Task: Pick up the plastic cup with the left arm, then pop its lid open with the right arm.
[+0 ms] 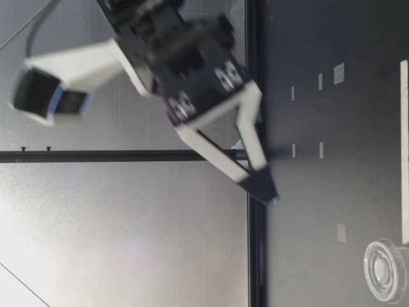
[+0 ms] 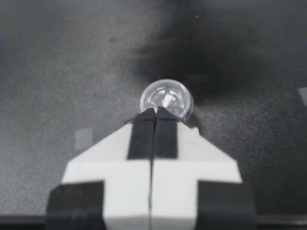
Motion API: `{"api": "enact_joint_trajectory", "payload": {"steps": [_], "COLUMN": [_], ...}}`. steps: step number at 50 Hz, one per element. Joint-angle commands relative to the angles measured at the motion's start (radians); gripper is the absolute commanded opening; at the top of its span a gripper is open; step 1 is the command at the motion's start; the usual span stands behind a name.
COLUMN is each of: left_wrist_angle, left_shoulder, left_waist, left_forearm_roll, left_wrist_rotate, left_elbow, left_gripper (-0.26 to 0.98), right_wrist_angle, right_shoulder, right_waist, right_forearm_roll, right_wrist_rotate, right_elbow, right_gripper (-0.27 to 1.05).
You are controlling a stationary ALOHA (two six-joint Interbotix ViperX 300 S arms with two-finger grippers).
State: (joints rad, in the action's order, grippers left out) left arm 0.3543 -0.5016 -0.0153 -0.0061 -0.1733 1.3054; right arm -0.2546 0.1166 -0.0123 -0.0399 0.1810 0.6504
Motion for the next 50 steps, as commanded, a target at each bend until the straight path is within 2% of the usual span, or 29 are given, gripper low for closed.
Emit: {"api": "enact_joint_trajectory", "payload": {"steps": [1, 15, 28, 36, 50], "left_wrist_angle": [0.017, 0.032, 0.026, 0.034, 0.051], "left_shoulder": [0.009, 0.109, 0.279, 0.368, 0.446], "left_waist": [-0.002, -0.026, -0.029, -0.029, -0.031], "left_forearm_roll": [0.003, 0.005, 0.005, 0.006, 0.005], "left_wrist_rotate": [0.002, 0.008, 0.034, 0.043, 0.044], "left_elbow": [-0.018, -0.034, -0.104, -0.137, -0.163], "left_gripper": [0.42, 0.45, 0.55, 0.56, 0.61], "right_wrist_angle": [-0.011, -0.006, 0.011, 0.012, 0.014], "right_shoulder": [0.014, 0.080, 0.124, 0.137, 0.178], "right_waist": [-0.006, -0.011, -0.017, -0.017, -0.017], "right_forearm_roll": [0.006, 0.006, 0.006, 0.006, 0.006], "right_wrist_rotate": [0.006, 0.035, 0.043, 0.052, 0.080], "right_elbow": [-0.044, -0.092, -0.133, -0.138, -0.161], "right_gripper": [-0.10, -0.10, -0.10, -0.10, -0.10]}}
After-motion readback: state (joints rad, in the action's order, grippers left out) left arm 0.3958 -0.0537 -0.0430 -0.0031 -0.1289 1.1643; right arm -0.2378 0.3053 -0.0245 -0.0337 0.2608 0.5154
